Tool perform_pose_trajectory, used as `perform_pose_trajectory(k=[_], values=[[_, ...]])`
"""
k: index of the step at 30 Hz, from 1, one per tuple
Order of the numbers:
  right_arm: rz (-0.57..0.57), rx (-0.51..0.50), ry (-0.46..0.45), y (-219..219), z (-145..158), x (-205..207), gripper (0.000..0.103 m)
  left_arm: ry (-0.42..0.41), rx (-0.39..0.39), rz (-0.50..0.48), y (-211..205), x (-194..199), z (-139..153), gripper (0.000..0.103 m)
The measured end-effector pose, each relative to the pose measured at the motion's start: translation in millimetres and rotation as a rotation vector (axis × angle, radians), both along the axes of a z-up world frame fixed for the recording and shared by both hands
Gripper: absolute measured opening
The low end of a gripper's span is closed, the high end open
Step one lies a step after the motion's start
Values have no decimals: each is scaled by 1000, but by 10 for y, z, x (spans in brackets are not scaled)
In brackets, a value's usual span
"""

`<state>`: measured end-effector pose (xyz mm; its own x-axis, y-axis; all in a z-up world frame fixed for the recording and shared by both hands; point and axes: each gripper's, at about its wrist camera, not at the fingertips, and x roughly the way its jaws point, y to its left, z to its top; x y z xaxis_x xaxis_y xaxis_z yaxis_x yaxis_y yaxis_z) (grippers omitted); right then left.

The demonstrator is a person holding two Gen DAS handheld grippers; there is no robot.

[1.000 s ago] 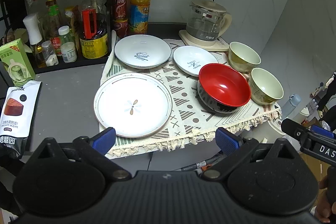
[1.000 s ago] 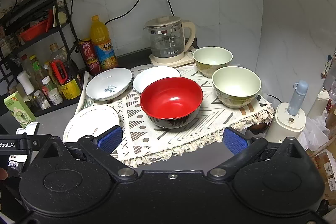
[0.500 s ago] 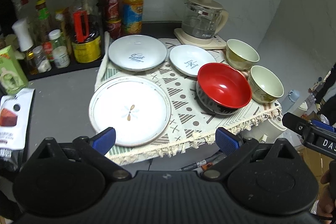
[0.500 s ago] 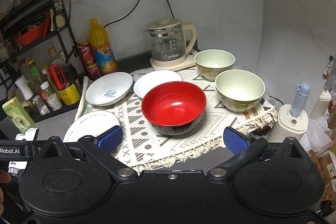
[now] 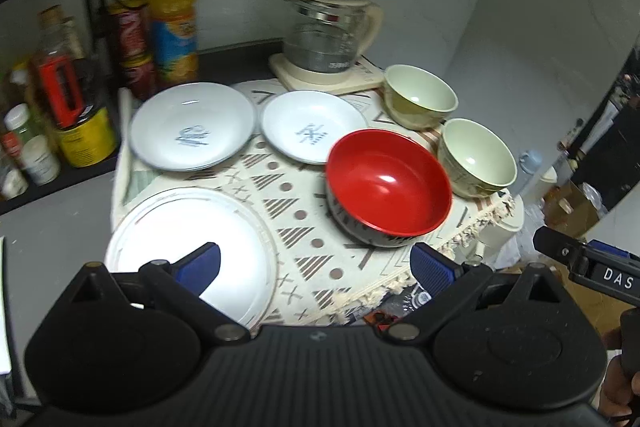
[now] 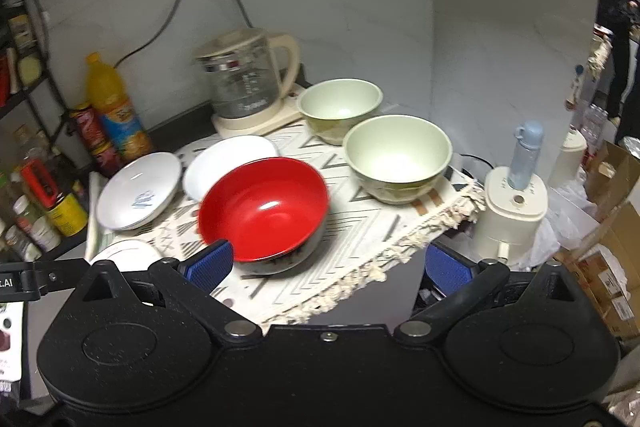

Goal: Organize plates and bowls
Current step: 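Move both grippers toward the large pale green bowl rim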

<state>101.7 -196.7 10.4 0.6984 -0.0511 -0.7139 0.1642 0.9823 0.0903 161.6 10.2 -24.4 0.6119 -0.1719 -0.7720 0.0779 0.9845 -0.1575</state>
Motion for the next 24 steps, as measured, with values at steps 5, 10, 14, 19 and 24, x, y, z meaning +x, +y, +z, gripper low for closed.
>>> perform_pose_trajectory(k=[5,10,14,19,24], values=[[-62,-1,19,-171,-58,107,103,14,-22,-39,-146,215,-23,100],[-88,19,19,-362,-123,262,103,21,-21,-67,-359,442,-58,100],[-105,44,27,-574,-195,450,100,27,-20,-51,-539,632,-92,100],[-103,89,56,-861,-300,735,94,28,-32,-18,-778,883,-114,99],[-78,100,80,-1059,-402,1033,88,29,-37,-11,-1054,1152,-166,95]])
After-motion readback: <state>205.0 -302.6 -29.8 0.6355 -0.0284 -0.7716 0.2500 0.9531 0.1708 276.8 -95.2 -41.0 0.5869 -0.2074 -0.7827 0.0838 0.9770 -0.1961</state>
